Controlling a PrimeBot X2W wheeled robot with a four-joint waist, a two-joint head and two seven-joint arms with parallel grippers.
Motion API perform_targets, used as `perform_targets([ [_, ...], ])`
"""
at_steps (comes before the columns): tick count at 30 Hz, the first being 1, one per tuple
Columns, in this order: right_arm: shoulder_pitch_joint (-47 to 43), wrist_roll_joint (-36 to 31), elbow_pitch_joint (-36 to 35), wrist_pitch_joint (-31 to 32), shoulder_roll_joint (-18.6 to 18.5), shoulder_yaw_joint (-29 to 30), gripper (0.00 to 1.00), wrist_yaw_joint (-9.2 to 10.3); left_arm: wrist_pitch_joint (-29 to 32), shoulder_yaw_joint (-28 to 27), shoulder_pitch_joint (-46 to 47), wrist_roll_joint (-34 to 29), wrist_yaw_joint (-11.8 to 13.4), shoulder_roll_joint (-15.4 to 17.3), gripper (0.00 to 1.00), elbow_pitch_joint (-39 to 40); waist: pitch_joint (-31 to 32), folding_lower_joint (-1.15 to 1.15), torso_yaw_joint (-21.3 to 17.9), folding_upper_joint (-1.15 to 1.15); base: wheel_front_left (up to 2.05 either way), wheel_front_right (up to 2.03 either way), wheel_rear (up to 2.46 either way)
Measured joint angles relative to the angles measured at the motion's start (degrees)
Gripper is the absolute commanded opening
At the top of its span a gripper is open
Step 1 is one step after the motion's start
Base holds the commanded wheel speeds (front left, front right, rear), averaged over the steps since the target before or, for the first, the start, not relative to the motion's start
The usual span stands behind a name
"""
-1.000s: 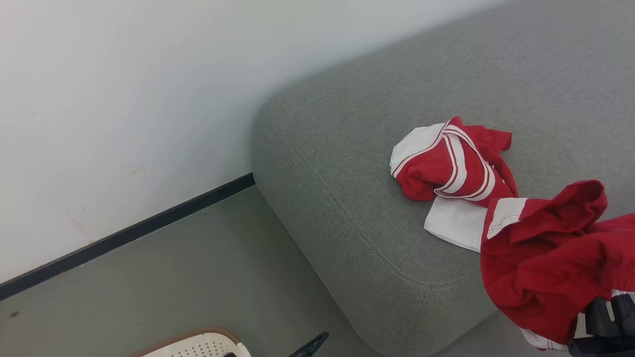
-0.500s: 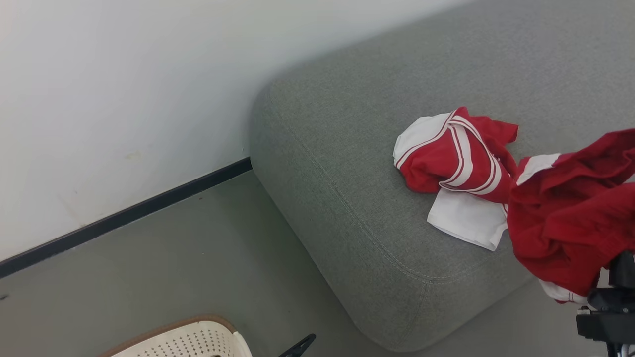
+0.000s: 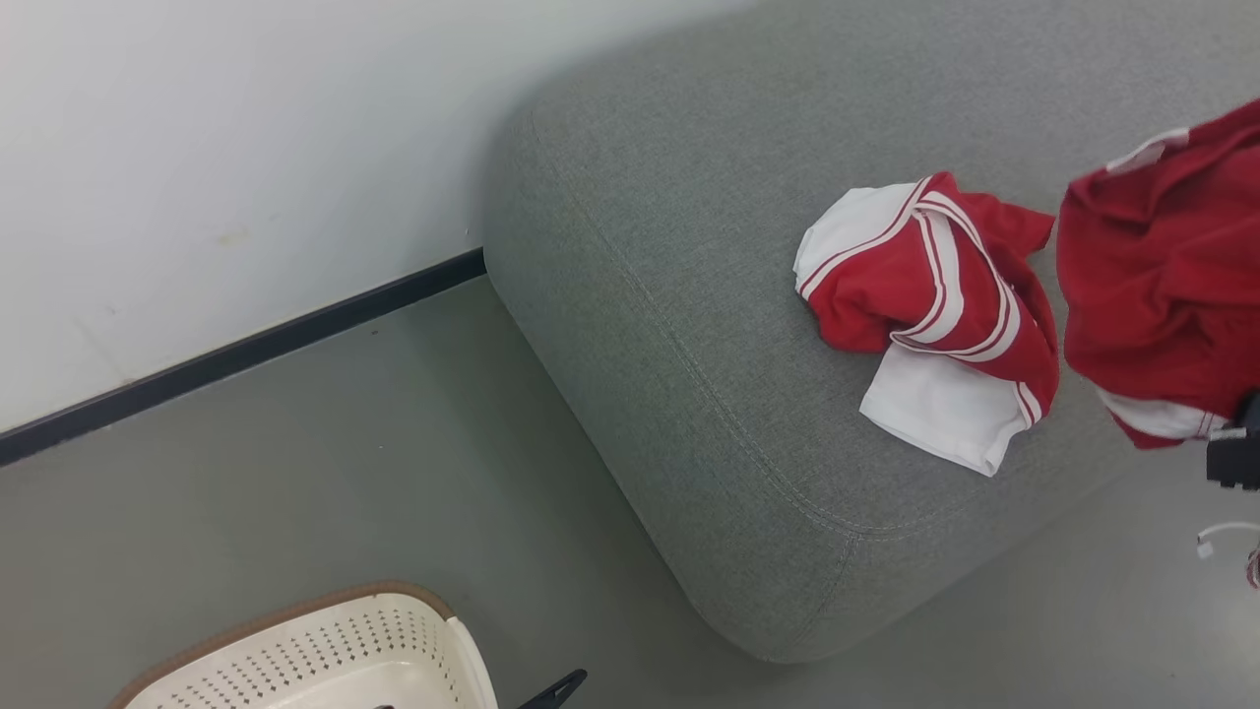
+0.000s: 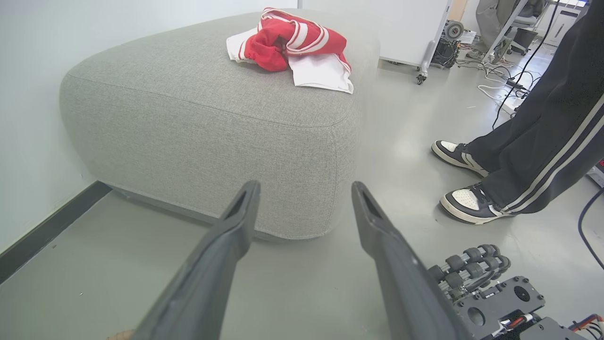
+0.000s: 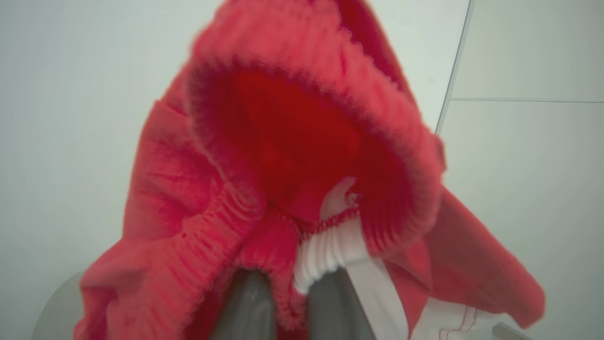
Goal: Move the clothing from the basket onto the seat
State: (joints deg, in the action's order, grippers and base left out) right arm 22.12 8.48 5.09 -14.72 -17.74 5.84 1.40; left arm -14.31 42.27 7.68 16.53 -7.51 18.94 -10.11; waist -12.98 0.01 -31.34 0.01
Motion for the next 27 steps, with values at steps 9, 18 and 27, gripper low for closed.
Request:
perform_targets([
  [9,12.4,1.6,9.0,0.0,-1.4,0.5,0.0,-3.01,0.0,0.2,0.0,-0.1,0.0,1.6,1.0,1.6,-2.8,0.0,1.2,0.0,0.0,0.0,0.0],
  [18,22.7,1.5,17.2,0.0,-3.1,1.5,0.0,-4.3,0.0,0.1,0.2,-0.2,0.0,3.3,1.0,3.2,-6.4,-0.01,3.5,0.0,0.0,0.0,0.0],
  [27,29.4,-0.6,25.8,0.0,-4.2,0.2,0.0,-5.01,0.0,-1.2,1.6,-0.5,0.0,5.3,1.0,4.8,-10.6,0.0,6.6,0.0,0.0,0.0,0.0],
])
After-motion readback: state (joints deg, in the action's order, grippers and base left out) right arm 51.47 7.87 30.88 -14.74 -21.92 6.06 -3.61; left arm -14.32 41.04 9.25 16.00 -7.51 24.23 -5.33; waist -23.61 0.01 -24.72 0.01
